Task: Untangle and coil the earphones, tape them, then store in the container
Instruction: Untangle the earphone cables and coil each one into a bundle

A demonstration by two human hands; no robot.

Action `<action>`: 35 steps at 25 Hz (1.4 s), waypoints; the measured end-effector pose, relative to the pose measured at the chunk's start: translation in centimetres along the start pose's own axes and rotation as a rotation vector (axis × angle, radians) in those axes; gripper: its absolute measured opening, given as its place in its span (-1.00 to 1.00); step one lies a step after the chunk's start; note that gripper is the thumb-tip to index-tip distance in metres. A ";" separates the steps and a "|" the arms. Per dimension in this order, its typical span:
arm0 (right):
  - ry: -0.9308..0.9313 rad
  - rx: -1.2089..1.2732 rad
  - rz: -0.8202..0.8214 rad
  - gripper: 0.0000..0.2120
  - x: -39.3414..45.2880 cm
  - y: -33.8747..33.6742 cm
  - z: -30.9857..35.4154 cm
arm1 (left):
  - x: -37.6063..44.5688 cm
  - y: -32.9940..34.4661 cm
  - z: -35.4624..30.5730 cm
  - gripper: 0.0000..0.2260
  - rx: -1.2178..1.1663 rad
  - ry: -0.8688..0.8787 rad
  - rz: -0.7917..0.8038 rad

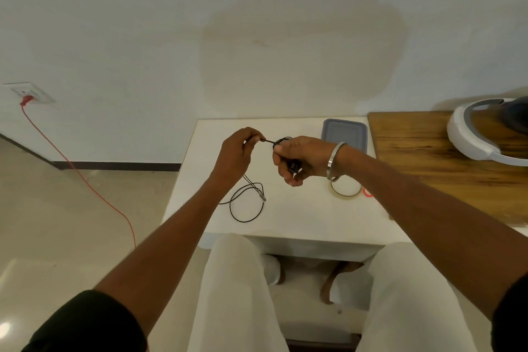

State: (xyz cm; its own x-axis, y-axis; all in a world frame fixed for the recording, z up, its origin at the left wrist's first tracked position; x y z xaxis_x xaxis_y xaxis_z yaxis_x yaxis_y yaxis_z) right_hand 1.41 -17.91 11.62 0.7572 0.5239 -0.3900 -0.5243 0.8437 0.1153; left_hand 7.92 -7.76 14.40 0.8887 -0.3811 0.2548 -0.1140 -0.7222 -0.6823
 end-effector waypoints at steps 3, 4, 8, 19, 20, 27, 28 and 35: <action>-0.130 0.210 -0.020 -0.72 0.8 0.0 1.5 | -0.8 2.8 0.9 -0.81 -0.144 -0.160 0.058; -0.172 0.264 -0.021 -0.74 1.0 0.0 2.0 | -1.2 3.5 0.6 -0.80 -0.180 -0.191 0.055; -0.307 0.557 -0.098 -0.73 1.6 -1.0 2.7 | -2.6 7.4 0.4 -0.77 -0.166 -0.230 0.212; -0.354 0.189 -0.433 -0.68 1.5 -5.4 1.8 | -4.7 9.6 0.6 -0.73 -0.260 -0.241 0.448; -0.347 0.116 -0.449 -0.67 1.5 -5.5 1.8 | -4.8 9.4 0.7 -0.73 -0.254 -0.241 0.439; -0.349 -0.413 -0.495 -0.74 2.0 -5.5 1.6 | -4.1 6.5 1.9 -0.82 -0.139 -0.248 0.323; -0.324 -0.534 -0.489 -0.74 2.3 -5.5 1.2 | -4.0 6.1 1.9 -0.84 -0.123 -0.240 0.314; -0.182 -0.845 -0.419 -0.73 3.7 -4.9 -1.2 | -3.2 5.2 1.2 -0.86 -0.034 -0.162 0.350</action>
State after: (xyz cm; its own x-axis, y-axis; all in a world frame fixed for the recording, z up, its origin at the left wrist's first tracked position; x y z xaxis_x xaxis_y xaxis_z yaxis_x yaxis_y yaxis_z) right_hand 6.26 -20.24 8.48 0.9585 0.2693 -0.0937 -0.2510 0.6405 -0.7258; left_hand 5.00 -9.53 9.20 0.8518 -0.5137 -0.1027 -0.4349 -0.5842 -0.6852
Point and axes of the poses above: each hand's wrist, its own x-axis towards the middle knuckle, its own y-axis out of the palm, z = x × y, the point moved 10 cm from there along x, towards the middle knuckle, and after that the axes turned 1 degree about y, right-handed, at the moved point
